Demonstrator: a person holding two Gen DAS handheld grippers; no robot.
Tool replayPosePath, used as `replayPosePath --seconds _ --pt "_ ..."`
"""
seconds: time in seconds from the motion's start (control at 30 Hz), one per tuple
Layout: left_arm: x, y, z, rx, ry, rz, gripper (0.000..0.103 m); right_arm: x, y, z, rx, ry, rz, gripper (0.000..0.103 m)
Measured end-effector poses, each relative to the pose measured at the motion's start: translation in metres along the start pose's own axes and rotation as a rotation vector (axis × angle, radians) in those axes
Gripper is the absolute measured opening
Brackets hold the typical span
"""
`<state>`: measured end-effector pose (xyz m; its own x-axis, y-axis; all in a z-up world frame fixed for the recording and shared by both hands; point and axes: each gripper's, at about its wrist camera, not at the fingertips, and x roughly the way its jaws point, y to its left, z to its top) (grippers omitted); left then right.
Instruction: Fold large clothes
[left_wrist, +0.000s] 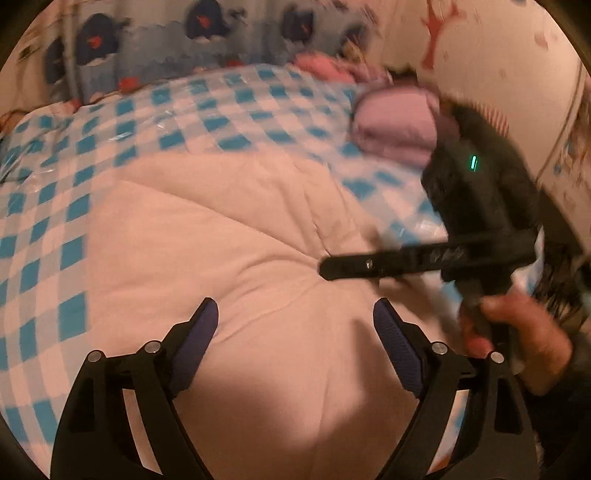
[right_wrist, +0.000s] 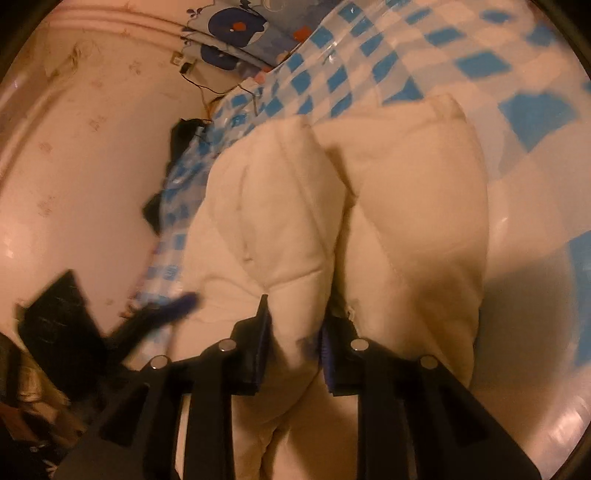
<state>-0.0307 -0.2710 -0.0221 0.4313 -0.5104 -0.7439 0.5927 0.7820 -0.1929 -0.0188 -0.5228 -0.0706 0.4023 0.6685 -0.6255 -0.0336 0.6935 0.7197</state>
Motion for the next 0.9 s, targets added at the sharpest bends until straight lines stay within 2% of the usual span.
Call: replayPosePath --seconds 0.1,0.17,0.2,0.23,0.3,0.33,0.37,0.43,0.5,0.57,0.7,0.77,0.83,0.9 --pt "-0.047 0.046 -0.017 -0.175 -0.081 -0.037 0.082 -0.010 0.023 -0.002 -0.066 -0.008 -0.144 0.030" --pt "-0.051 0.091 -0.036 -0.343 -0.060 -0.082 0.082 -0.007 0.027 -0.003 -0.083 -0.012 -0.194 0.033" --pt "-0.048 0.104 -0.043 -0.392 -0.048 -0.091 0.082 -0.005 0.026 -0.003 -0.076 -0.015 -0.199 0.033" --pt "-0.040 0.125 -0.056 -0.480 -0.027 -0.121 0.082 -0.002 0.023 -0.004 -0.065 -0.022 -0.198 0.034" --pt "-0.023 0.145 -0.073 -0.581 0.006 -0.213 0.083 0.003 0.016 -0.007 -0.045 -0.045 -0.173 0.035" --pt "-0.006 0.150 -0.081 -0.630 0.038 -0.294 0.088 0.003 0.009 -0.009 -0.028 -0.057 -0.147 0.035" --pt "0.007 0.151 -0.087 -0.666 0.051 -0.364 0.090 0.003 0.003 -0.011 -0.009 -0.067 -0.123 0.035" --pt "0.021 0.143 -0.091 -0.683 0.069 -0.439 0.090 0.005 -0.009 -0.015 0.036 -0.093 -0.067 0.037" --pt "0.012 0.114 -0.076 -0.536 0.057 -0.355 0.090 0.006 -0.010 -0.017 0.044 -0.117 -0.051 0.040" --pt "-0.006 0.097 -0.066 -0.454 0.037 -0.318 0.084 0.011 -0.004 -0.017 0.053 -0.130 -0.029 0.043" --pt "-0.062 0.096 -0.061 -0.349 -0.020 -0.182 0.083 0.044 0.036 -0.019 0.003 -0.104 0.064 0.043" --pt "-0.080 0.114 -0.072 -0.371 0.006 -0.128 0.082 0.070 0.053 -0.019 -0.012 -0.060 0.090 0.043" --pt "-0.077 0.145 -0.096 -0.452 0.081 -0.097 0.082 0.102 0.070 -0.020 -0.035 0.002 0.063 0.044" --pt "-0.064 0.173 -0.114 -0.540 0.142 -0.110 0.082 0.123 0.084 -0.019 -0.090 0.043 0.005 0.045"
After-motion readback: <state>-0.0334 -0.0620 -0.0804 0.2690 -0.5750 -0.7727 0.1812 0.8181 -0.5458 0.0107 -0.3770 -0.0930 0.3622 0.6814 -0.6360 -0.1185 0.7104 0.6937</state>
